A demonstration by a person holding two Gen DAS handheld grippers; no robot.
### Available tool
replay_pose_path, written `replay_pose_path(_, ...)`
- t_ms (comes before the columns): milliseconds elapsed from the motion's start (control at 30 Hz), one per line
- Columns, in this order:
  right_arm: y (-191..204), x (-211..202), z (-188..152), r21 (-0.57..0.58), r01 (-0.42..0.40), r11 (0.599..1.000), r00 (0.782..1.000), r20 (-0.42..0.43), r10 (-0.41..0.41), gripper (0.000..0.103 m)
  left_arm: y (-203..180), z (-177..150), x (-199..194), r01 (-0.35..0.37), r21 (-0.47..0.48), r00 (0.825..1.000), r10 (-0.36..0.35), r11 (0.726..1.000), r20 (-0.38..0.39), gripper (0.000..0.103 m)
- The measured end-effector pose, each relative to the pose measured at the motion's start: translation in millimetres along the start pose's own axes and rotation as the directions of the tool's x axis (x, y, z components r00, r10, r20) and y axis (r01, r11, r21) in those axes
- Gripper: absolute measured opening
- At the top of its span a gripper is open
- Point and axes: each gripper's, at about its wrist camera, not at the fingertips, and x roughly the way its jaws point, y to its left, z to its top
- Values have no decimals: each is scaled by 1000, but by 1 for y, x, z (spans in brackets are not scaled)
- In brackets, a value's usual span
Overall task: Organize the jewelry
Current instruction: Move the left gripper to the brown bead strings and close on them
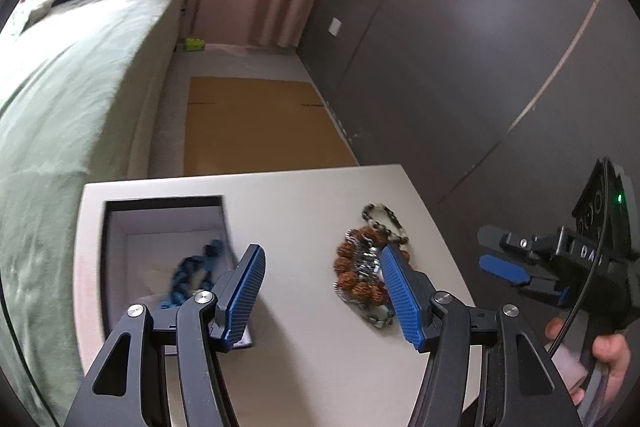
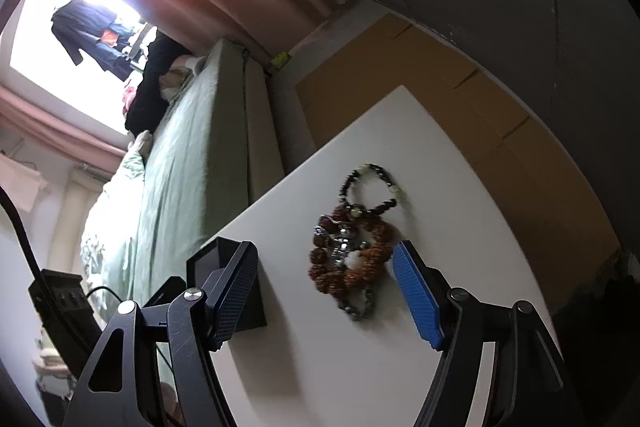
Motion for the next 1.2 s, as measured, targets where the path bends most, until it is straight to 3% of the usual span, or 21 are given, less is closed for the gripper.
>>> replay_pose_path(167, -16, -9, 4, 43, -6, 999, 1000, 7, 6, 71, -20, -6, 20, -4, 44, 999, 6, 999, -31, 56)
replay_pose_path(300, -29, -13, 7, 82, -11, 997, 1000, 12, 10, 71, -29, -11, 39, -36, 57, 997, 40, 998, -60, 42)
replay_pose_path(433, -39, -18, 9, 111, -15, 994, 1000, 12, 14, 71, -34, -17, 62, -57, 50, 993, 62, 997, -102, 36)
replay_pose_path(700, -49, -25, 11, 124, -13, 992, 1000, 11, 12, 71, -34, -22, 97, -127, 45, 981, 132, 991, -140, 35)
replay_pose_path(933, -54, -30, 13, 122, -5, 992, 1000, 13, 3, 71, -33, -28, 114, -133, 25, 976, 136, 991, -169, 34)
replay_pose_path(1067, -55, -29, 12, 122, 0, 992, 1000, 4, -1, 71, -30, -28, 112, -90, 7, 978, 90, 996, -186, 20)
replay_pose_path(1200, -54, -28, 14, 111, 3, 994, 1000, -1, -3, 71, -29, -27, 105, -70, -1, 982, 68, 998, -179, 19)
